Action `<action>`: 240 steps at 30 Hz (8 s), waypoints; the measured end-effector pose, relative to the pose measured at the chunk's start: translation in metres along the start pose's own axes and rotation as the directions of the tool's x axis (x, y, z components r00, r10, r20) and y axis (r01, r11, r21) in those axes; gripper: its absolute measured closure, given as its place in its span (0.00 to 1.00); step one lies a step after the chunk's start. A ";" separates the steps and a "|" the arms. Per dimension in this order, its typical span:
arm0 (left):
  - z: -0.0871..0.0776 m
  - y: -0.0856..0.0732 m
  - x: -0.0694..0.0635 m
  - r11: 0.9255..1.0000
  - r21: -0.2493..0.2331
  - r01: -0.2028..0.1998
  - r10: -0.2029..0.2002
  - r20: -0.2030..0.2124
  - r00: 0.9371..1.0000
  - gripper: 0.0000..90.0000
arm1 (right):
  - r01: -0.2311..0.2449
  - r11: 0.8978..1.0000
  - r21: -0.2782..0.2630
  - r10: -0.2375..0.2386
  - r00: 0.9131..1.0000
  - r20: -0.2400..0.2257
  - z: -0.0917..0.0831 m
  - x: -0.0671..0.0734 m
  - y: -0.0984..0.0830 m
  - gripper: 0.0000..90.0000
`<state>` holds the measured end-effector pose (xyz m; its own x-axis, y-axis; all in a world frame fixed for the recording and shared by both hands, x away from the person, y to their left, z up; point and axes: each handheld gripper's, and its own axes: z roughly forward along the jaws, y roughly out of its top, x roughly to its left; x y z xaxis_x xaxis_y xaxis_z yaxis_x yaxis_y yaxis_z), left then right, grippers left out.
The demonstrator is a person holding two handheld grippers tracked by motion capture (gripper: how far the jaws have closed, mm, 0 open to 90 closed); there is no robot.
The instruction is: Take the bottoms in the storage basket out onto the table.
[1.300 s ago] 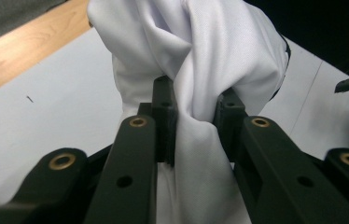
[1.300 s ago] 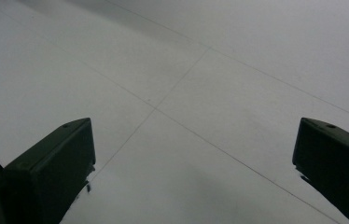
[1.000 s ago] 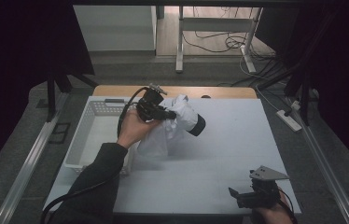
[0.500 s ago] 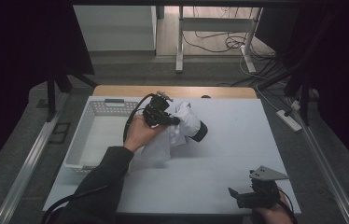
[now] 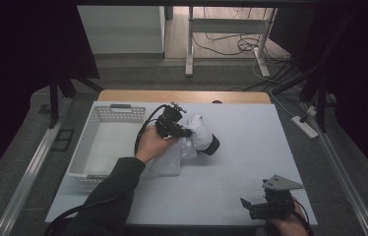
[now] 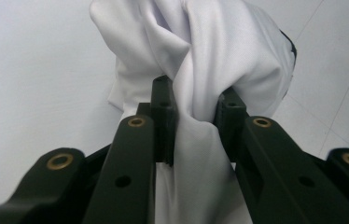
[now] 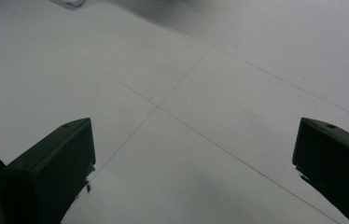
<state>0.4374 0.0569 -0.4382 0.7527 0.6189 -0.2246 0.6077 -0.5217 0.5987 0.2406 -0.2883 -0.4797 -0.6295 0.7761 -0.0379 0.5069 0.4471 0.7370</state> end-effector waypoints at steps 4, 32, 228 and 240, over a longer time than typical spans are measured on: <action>0.005 -0.001 0.000 1.000 0.007 -0.004 0.004 0.000 1.000 0.82 | 0.002 1.000 0.001 -0.002 1.000 0.000 0.000 0.000 0.000 0.00; 0.048 -0.017 0.001 0.996 0.094 0.001 0.000 -0.013 1.000 0.72 | 0.010 1.000 0.007 -0.010 1.000 -0.004 0.000 0.001 0.000 0.00; -0.022 -0.069 -0.018 0.981 -0.148 -0.123 0.131 0.044 0.990 0.01 | 0.017 1.000 0.010 -0.017 1.000 -0.024 0.000 0.001 0.001 0.00; -0.033 -0.077 -0.017 0.981 -0.161 -0.108 0.117 0.045 0.992 0.01 | 0.016 1.000 0.007 -0.016 1.000 -0.022 0.000 0.001 0.001 0.00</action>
<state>0.3692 0.1061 -0.4553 0.8290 0.5270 -0.1873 0.4740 -0.4844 0.7352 0.2402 -0.2870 -0.4793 -0.6503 0.7589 -0.0348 0.5008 0.4627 0.7315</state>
